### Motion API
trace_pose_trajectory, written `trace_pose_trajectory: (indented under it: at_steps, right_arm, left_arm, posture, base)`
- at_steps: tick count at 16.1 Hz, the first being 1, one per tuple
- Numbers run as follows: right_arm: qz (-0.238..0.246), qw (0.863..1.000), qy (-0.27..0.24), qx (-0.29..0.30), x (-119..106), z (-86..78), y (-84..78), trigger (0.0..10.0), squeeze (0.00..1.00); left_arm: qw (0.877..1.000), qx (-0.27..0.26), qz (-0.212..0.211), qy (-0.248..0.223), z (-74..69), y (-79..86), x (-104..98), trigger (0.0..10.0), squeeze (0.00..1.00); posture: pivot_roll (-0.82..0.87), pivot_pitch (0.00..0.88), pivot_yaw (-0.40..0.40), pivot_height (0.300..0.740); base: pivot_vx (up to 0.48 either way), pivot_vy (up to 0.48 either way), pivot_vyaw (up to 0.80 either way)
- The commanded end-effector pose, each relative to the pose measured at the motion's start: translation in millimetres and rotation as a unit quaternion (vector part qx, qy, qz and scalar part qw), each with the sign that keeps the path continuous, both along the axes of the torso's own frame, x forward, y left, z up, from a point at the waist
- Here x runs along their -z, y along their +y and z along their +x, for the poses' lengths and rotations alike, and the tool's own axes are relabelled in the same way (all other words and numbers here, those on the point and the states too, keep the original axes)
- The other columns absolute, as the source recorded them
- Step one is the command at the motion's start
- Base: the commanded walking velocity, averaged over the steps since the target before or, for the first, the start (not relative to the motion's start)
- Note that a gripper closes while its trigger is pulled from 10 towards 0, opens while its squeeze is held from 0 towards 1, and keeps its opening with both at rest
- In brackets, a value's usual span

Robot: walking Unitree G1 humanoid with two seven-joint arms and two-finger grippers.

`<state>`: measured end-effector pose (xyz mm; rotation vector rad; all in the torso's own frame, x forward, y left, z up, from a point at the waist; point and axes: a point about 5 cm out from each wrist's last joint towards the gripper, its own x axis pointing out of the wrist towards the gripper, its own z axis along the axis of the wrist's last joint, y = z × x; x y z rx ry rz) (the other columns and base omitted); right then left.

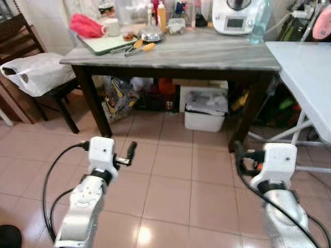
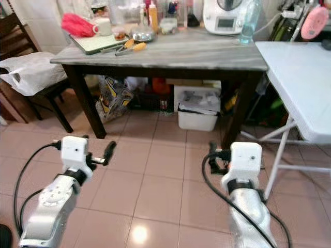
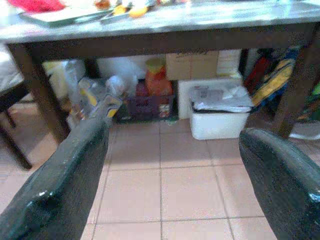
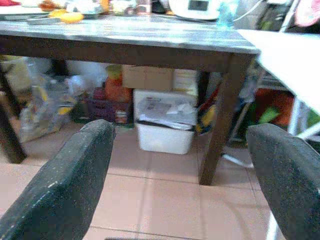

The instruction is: Setting the table

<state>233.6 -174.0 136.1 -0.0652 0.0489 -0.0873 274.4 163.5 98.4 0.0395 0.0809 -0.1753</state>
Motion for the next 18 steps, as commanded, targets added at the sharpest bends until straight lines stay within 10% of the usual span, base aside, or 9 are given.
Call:
trace_pose_trajectory:
  at_steps: [1, 18]
  right_arm:
    - [-0.003, 1.0, -0.003, -0.001, -2, 1.2, 1.1, 10.0, 0.0]
    - [-0.02, 0.999, -0.029, 0.021, -10, 4.7, -3.2, 10.0, 0.0]
  left_arm:
    - [1.0, -0.003, 0.002, 0.006, -0.8, 1.7, 3, 10.0, 0.0]
    - [1.0, 0.009, -0.005, -0.006, 9.4, -6.6, -5, 10.0, 0.0]
  posture:
    - [-0.12, 0.041, 0.054, 0.74]
    - [-0.13, 0.036, 0.072, 0.74]
  base:
    - [0.0, -0.352, 0.0]
    - [0.0, -0.363, 0.0]
